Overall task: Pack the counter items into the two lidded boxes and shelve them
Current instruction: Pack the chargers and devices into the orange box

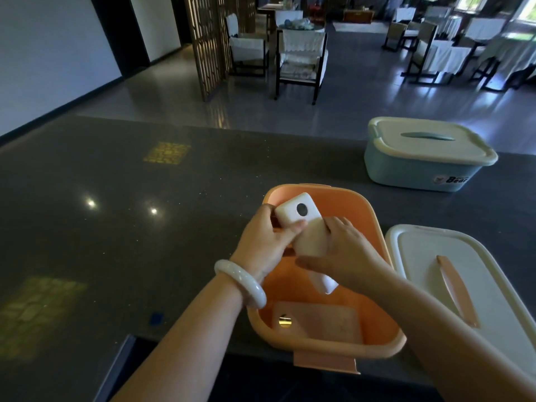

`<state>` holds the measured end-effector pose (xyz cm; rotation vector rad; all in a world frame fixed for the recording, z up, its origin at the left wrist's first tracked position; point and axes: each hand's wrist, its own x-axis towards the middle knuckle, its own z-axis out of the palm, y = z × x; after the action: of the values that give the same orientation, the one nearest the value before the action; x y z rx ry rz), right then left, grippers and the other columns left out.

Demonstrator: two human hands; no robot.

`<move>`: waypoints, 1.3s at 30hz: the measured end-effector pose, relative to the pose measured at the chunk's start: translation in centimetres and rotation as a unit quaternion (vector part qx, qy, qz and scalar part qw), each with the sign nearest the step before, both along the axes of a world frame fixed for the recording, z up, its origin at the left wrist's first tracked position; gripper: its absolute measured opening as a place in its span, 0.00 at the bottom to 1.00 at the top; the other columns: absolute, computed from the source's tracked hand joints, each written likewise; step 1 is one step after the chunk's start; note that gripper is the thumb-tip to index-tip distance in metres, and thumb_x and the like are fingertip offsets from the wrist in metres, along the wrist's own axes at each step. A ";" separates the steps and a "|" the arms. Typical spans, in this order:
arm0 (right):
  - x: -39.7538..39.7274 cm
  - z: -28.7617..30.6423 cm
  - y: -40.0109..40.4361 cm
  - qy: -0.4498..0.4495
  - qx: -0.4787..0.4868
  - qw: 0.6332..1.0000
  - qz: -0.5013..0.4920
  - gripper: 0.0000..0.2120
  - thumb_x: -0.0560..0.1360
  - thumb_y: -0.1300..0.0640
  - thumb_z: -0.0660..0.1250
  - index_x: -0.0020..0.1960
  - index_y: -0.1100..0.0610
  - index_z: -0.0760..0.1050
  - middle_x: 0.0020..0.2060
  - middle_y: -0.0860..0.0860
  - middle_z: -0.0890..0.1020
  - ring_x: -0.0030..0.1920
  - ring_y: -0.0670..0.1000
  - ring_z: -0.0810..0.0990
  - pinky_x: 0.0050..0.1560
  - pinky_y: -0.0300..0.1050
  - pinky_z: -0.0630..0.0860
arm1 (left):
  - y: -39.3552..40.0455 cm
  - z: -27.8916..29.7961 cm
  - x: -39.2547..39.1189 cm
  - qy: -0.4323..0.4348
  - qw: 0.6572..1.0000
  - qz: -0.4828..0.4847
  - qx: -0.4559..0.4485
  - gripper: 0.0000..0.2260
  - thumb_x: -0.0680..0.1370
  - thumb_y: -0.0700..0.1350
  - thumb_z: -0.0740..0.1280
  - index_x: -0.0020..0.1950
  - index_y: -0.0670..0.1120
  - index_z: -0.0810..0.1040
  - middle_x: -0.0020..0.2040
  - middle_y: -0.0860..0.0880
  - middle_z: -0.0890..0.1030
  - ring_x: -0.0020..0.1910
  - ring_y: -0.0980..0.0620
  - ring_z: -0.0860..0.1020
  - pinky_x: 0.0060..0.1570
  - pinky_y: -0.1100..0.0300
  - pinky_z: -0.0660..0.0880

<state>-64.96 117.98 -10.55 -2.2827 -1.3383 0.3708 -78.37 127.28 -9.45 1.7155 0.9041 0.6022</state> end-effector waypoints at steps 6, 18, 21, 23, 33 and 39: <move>1.8 -1.3 -1.2 0.015 -0.091 0.993 0.068 0.38 0.61 0.42 0.79 0.66 0.46 0.66 0.53 0.41 0.71 0.50 0.43 0.72 0.42 0.35 0.69 | 1.9 -1.7 -1.7 0.170 0.970 0.011 0.173 0.18 0.81 0.56 0.56 0.70 0.51 0.67 0.65 0.50 0.69 0.60 0.55 0.71 0.49 0.64 0.68; 1.4 -4.8 -2.3 0.034 -0.205 0.954 0.216 0.37 0.58 0.33 0.75 0.61 0.36 0.62 0.52 0.34 0.70 0.50 0.36 0.69 0.43 0.32 0.64 | 0.9 -4.3 -1.9 0.188 0.979 -0.012 0.073 0.25 0.83 0.59 0.47 0.79 0.57 0.47 0.44 0.61 0.70 0.37 0.62 0.74 0.32 0.67 0.65; 1.2 -5.0 -2.3 0.033 -0.232 0.941 0.244 0.36 0.59 0.36 0.76 0.61 0.36 0.61 0.52 0.33 0.68 0.49 0.35 0.68 0.43 0.33 0.62 | 0.9 -4.7 -1.8 0.188 0.978 -0.003 0.086 0.25 0.83 0.58 0.47 0.79 0.56 0.48 0.43 0.62 0.68 0.36 0.65 0.71 0.32 0.70 0.63; 1.2 -5.0 -2.1 0.046 -0.249 0.936 0.246 0.36 0.60 0.39 0.77 0.61 0.37 0.61 0.53 0.34 0.68 0.49 0.36 0.67 0.44 0.35 0.63 | 0.9 -4.8 -1.7 0.185 0.979 0.001 0.086 0.24 0.83 0.58 0.47 0.79 0.56 0.49 0.41 0.62 0.68 0.35 0.64 0.71 0.31 0.70 0.63; 1.8 -4.3 -0.8 0.165 -0.265 0.924 0.221 0.30 0.74 0.43 0.69 0.72 0.35 0.59 0.54 0.31 0.70 0.53 0.37 0.71 0.50 0.37 0.67 | 1.3 -5.4 -1.7 0.177 0.980 0.001 0.089 0.24 0.83 0.57 0.48 0.79 0.57 0.50 0.44 0.61 0.71 0.37 0.65 0.72 0.32 0.70 0.64; 2.1 -3.9 -1.1 0.180 -0.299 0.907 0.235 0.28 0.72 0.50 0.72 0.68 0.35 0.66 0.57 0.35 0.72 0.53 0.37 0.70 0.49 0.38 0.67 | 1.5 -5.6 -1.7 0.175 0.980 0.003 0.096 0.24 0.83 0.57 0.49 0.78 0.57 0.50 0.40 0.61 0.69 0.35 0.65 0.71 0.30 0.71 0.63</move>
<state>-62.90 116.92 -14.47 -2.1242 -1.7230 1.4661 -80.11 128.75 -15.06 2.0339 1.1253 0.4050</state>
